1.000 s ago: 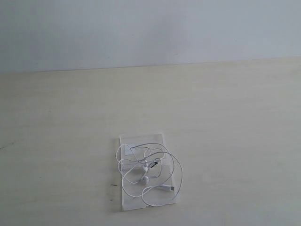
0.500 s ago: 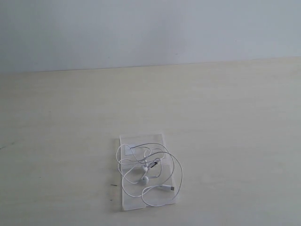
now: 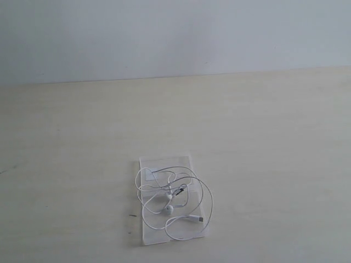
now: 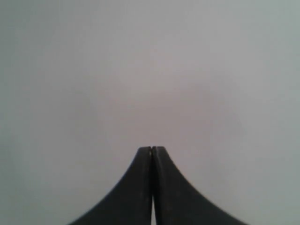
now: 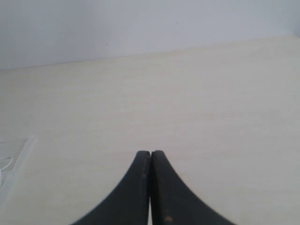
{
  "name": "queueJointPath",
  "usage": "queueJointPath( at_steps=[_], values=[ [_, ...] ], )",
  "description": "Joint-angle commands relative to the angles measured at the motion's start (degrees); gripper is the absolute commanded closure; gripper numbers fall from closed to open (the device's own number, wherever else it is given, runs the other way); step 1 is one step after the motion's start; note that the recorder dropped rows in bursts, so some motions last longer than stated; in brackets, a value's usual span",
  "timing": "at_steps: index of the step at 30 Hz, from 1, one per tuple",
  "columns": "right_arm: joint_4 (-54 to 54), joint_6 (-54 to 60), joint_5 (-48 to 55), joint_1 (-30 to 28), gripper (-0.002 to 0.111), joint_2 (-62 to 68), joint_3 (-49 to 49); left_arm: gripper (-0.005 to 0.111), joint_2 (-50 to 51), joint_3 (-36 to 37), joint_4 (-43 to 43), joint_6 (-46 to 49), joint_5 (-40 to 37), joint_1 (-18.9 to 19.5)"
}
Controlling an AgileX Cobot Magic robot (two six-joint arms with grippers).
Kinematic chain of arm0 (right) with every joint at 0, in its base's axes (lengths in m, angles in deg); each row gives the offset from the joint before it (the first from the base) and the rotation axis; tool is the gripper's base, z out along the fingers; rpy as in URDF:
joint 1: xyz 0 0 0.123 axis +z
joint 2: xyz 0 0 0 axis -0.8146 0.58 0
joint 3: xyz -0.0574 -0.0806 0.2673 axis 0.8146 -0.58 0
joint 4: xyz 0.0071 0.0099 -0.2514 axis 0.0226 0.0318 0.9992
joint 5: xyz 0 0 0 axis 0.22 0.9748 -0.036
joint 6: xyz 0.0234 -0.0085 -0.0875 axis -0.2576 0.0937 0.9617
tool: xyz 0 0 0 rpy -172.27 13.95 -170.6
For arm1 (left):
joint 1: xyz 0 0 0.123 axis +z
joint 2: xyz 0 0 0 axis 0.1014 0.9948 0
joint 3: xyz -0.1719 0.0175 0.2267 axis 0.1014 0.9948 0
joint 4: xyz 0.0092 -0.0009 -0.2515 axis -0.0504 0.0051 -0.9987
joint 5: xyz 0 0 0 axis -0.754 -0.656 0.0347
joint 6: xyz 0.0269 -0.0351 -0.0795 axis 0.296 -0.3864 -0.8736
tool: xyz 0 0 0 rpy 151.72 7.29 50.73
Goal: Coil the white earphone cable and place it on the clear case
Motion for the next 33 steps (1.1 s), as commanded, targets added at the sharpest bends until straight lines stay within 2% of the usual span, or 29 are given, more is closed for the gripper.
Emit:
queueJointPath(
  at_steps=[1, 3, 5, 6, 8, 13, 19, 24, 30, 33],
  values=[
    [0.18, -0.26, -0.53, -0.22, 0.108, -0.34, -0.29, 0.107, -0.29, 0.22, -32.11, 24.87, -13.73, 0.08],
    [0.18, -0.26, -0.53, -0.22, 0.108, -0.34, -0.29, 0.107, -0.29, 0.22, -47.37, 41.24, -18.49, 0.08],
    [0.18, -0.26, -0.53, -0.22, 0.108, -0.34, -0.29, 0.107, -0.29, 0.22, -58.8, 53.91, -22.34, 0.08],
    [0.18, -0.26, -0.53, -0.22, 0.108, -0.34, -0.29, 0.107, -0.29, 0.22, -64.87, 59.06, -24.67, 0.08],
    [0.18, -0.26, -0.53, -0.22, 0.108, -0.34, -0.29, 0.107, -0.44, 0.22, -70.93, 63.87, -27.66, 0.08],
    [0.18, -0.26, -0.53, -0.22, 0.108, -0.34, -0.29, 0.107, -0.57, 2.15, -78.16, 63.87, -30.08, 0.08],
    [0.18, -0.26, -0.53, -0.22, 0.108, -0.34, -0.29, 0.107, -1.14, 11.08, -80.62, 63.56, -22.17, 0.08],
    [0.18, -0.26, -0.53, -0.22, 0.108, -0.34, -0.29, 0.107, -6.92, 20.51, -80.94, 63.56, -12.67, 0.08],
    [0.18, -0.26, -0.53, -0.22, 0.108, -0.34, -0.29, 0.107, -15.07, 28.86, -85.65, 63.44, -12.49, 0.08],
    [0.18, -0.26, -0.53, -0.22, 0.108, -0.34, -0.29, 0.107, -15.64, 32.04, -86.81, 63.44, -12.49, 0.08]
  ],
)
